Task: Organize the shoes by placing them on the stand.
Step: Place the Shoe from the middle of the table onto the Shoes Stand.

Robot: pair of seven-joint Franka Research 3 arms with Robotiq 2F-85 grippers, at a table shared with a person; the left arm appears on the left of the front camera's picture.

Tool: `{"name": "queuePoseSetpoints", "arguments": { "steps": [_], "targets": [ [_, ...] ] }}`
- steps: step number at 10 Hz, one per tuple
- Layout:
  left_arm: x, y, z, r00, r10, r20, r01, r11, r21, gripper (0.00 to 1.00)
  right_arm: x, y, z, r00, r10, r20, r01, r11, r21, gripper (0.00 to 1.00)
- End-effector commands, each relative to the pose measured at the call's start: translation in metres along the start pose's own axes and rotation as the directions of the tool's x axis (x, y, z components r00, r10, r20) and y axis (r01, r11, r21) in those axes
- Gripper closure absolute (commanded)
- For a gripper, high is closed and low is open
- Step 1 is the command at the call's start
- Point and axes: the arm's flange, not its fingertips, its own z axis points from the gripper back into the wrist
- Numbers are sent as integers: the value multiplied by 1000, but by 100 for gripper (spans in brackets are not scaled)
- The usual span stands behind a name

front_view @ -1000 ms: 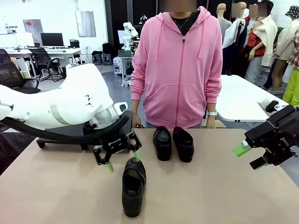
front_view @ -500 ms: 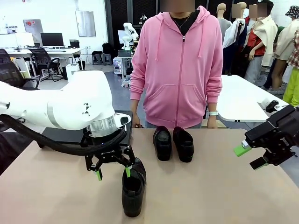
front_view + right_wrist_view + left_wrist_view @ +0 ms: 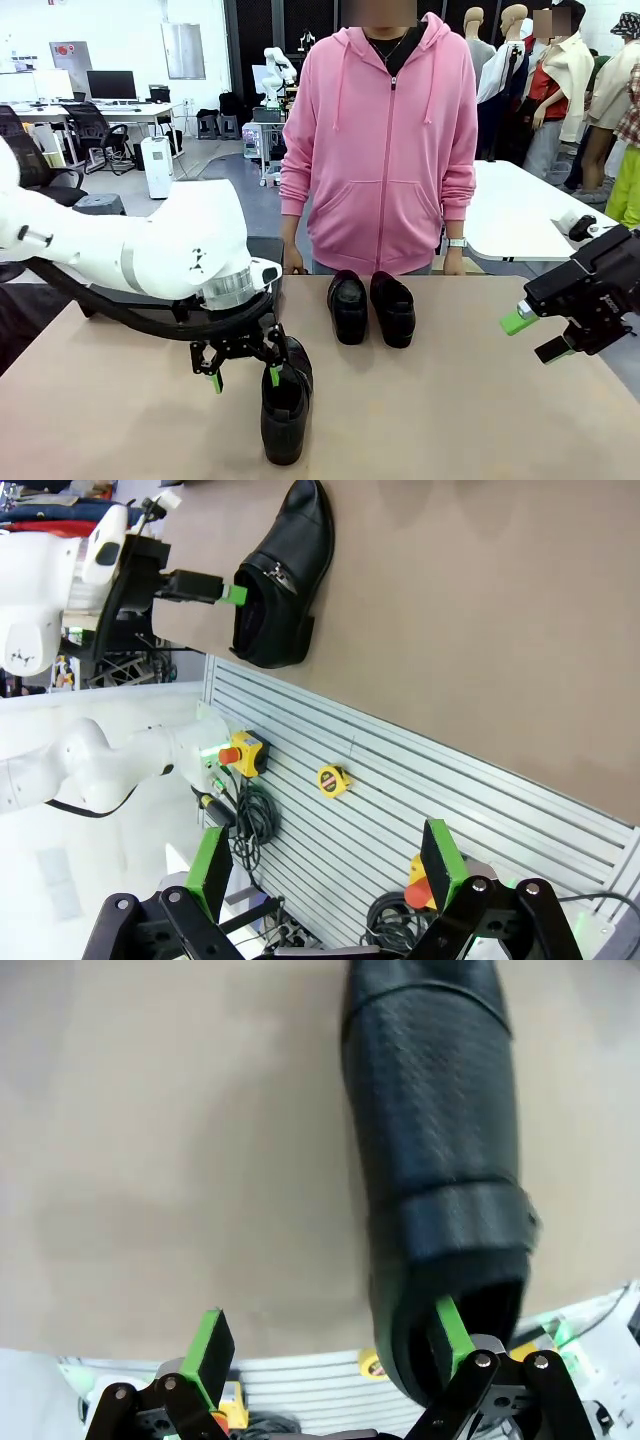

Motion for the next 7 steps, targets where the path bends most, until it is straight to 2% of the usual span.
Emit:
{"name": "queuePoseSetpoints", "arguments": {
  "steps": [1, 3, 4, 5, 7],
  "targets": [
    [21, -11, -16, 999, 12, 35, -13, 999, 38, 0, 2, 1, 1, 1000, 19, 10, -20, 999, 36, 0],
    [36, -11, -23, 999, 18, 41, -19, 1000, 20, 0, 2, 1, 1, 1000, 19, 10, -20, 999, 36, 0],
    [37, -11, -22, 998, 30, 50, -31, 999, 27, 60, 2, 1, 1, 1000, 19, 10, -20, 999, 36, 0],
    [38, -10, -22, 997, 37, 62, -39, 998, 39, 100, 2, 1, 1, 1000, 19, 10, -20, 999, 36, 0],
    [38, -10, -21, 997, 31, 66, -33, 999, 39, 100, 2, 1, 1, 1000, 19, 10, -20, 999, 36, 0]
  ]
}}
